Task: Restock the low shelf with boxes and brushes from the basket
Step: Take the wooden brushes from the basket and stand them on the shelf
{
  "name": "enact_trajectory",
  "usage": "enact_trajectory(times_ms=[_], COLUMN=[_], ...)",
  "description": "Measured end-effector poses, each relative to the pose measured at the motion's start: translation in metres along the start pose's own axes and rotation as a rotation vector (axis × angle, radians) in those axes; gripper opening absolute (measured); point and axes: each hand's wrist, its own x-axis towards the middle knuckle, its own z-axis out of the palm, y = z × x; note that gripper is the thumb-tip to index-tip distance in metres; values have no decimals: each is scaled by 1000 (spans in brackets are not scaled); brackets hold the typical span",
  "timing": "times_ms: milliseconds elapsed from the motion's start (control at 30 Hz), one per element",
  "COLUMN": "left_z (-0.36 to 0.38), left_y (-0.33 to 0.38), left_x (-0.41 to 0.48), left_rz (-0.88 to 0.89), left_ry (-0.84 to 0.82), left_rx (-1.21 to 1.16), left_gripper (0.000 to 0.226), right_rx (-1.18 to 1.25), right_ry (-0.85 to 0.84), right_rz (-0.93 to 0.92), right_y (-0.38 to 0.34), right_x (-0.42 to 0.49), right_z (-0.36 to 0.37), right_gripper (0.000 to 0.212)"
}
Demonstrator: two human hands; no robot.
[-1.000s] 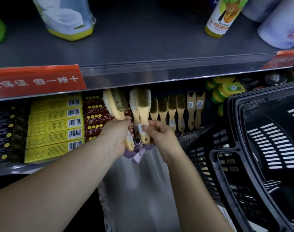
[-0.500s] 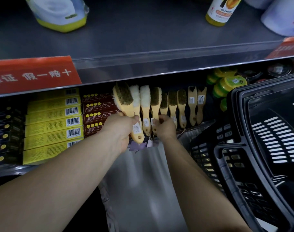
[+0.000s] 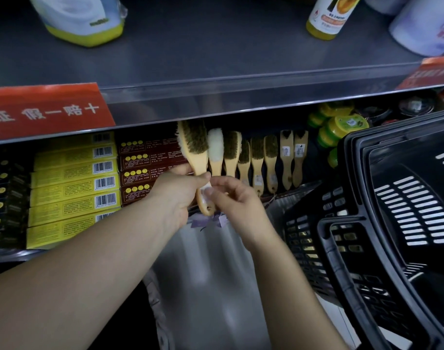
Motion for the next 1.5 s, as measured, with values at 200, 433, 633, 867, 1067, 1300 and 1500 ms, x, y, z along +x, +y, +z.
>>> enact_trajectory(times_ms=[200, 433, 633, 867, 1067, 1300, 1500], left_z=[8, 11, 12, 19, 41, 78, 132], left_y=[0, 5, 8, 8, 11, 19, 10], left_x=[-5, -6, -9, -17, -39, -67, -98], left_rz=[-24, 87, 146, 161, 224, 488, 798], left_ry=[4, 52, 81, 55, -81, -201, -516], left_rx=[118, 161, 138, 133, 243, 488, 774], left_gripper=[11, 19, 24, 24, 22, 13, 14], right_rx=[209, -124, -343, -381, -261, -440, -527], right_ry=[104, 524, 521, 536, 509, 438, 464], right_rz=[153, 236, 213, 211, -75, -266, -126], right_y=[17, 55, 78, 66, -9, -91, -75], right_x=[-1, 58, 83, 75, 16, -53, -88], right_z=[-16, -46, -43, -33, -23, -98, -178], right_gripper=[22, 24, 25, 37, 30, 18, 17])
